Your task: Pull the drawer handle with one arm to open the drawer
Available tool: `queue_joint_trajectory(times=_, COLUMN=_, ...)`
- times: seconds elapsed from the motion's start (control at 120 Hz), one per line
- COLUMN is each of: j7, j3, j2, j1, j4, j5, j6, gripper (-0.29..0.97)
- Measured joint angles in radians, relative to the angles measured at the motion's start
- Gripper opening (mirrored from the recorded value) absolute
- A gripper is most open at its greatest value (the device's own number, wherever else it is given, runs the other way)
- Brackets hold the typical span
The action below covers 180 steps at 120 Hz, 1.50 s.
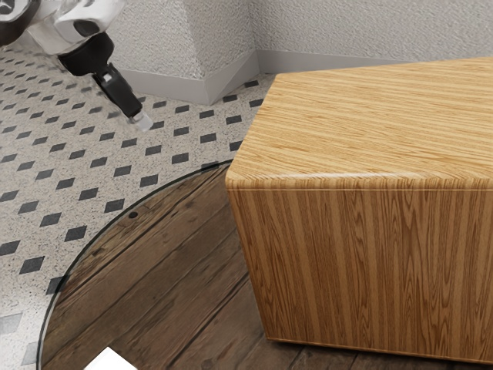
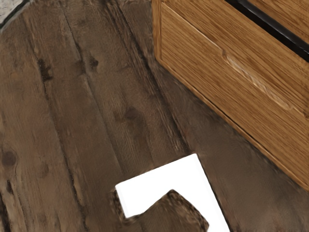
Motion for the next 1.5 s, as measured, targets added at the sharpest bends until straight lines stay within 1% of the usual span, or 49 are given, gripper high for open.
queue_joint_trajectory(times=0.067, j7=0.068, j3=-0.025, j2=0.023, j1=-0.083, j4=0.000, j5=0.031, j6=0.030, gripper=0.68)
queue_joint_trajectory(times=0.183, j7=0.146, j3=-0.016, j2=0.040, j1=-0.261, j4=0.003, j5=0.052, j6=0.065, gripper=0.68)
queue_joint_trajectory(times=0.333, j7=0.036, j3=0.128, j2=0.020, j1=-0.536, j4=0.010, j5=-0.072, j6=0.087, gripper=0.68)
queue_joint_trajectory(times=0.392, j7=-0.011, j3=0.207, j2=-0.051, j1=-0.634, j4=0.018, j5=-0.106, j6=0.087, gripper=0.67)
queue_joint_trajectory(times=0.408, j7=-0.024, j3=0.233, j2=-0.074, j1=-0.626, j4=0.019, j5=-0.113, j6=0.084, gripper=0.67)
queue_joint_trajectory(times=0.425, j7=-0.036, j3=0.257, j2=-0.092, j1=-0.569, j4=0.020, j5=-0.121, j6=0.078, gripper=0.66)
queue_joint_trajectory(times=0.475, j7=-0.085, j3=0.303, j2=-0.121, j1=-0.255, j4=0.019, j5=-0.140, j6=0.060, gripper=0.67)
queue_joint_trajectory(times=0.5, j7=-0.116, j3=0.321, j2=-0.128, j1=-0.154, j4=0.017, j5=-0.154, j6=0.046, gripper=0.67)
queue_joint_trajectory(times=0.525, j7=-0.152, j3=0.335, j2=-0.132, j1=-0.102, j4=0.016, j5=-0.167, j6=0.028, gripper=0.68)
queue_joint_trajectory(times=0.567, j7=-0.213, j3=0.347, j2=-0.132, j1=-0.073, j4=0.013, j5=-0.189, j6=0.001, gripper=0.68)
queue_joint_trajectory(times=0.617, j7=-0.282, j3=0.350, j2=-0.115, j1=-0.068, j4=0.011, j5=-0.232, j6=-0.032, gripper=0.68)
queue_joint_trajectory(times=0.708, j7=-0.415, j3=0.348, j2=-0.051, j1=-0.079, j4=0.008, j5=-0.371, j6=-0.058, gripper=0.68)
queue_joint_trajectory(times=0.75, j7=-0.475, j3=0.345, j2=-0.030, j1=-0.085, j4=-0.001, j5=-0.420, j6=-0.059, gripper=0.68)
queue_joint_trajectory(times=0.808, j7=-0.554, j3=0.342, j2=0.004, j1=-0.099, j4=-0.021, j5=-0.465, j6=-0.048, gripper=0.68)
queue_joint_trajectory(times=0.867, j7=-0.627, j3=0.341, j2=0.034, j1=-0.117, j4=-0.029, j5=-0.485, j6=-0.027, gripper=0.68)
queue_joint_trajectory(times=0.9, j7=-0.666, j3=0.341, j2=0.046, j1=-0.129, j4=-0.031, j5=-0.477, j6=-0.010, gripper=0.68)
queue_joint_trajectory(times=0.992, j7=-0.765, j3=0.341, j2=0.072, j1=-0.181, j4=-0.033, j5=-0.429, j6=0.039, gripper=0.68)
queue_joint_trajectory(times=1.142, j7=-0.898, j3=0.339, j2=0.100, j1=-0.355, j4=-0.034, j5=-0.354, j6=0.098, gripper=0.68)
queue_joint_trajectory(times=1.2, j7=-0.941, j3=0.339, j2=0.106, j1=-0.397, j4=-0.034, j5=-0.334, j6=0.112, gripper=0.68)
queue_joint_trajectory(times=1.258, j7=-0.980, j3=0.340, j2=0.111, j1=-0.403, j4=-0.034, j5=-0.319, j6=0.122, gripper=0.68)
queue_joint_trajectory(times=1.4, j7=-1.061, j3=0.341, j2=0.113, j1=-0.364, j4=-0.039, j5=-0.295, j6=0.135, gripper=0.68)
queue_joint_trajectory(times=1.5, j7=-1.109, j3=0.341, j2=0.114, j1=-0.374, j4=-0.046, j5=-0.284, j6=0.140, gripper=0.68)
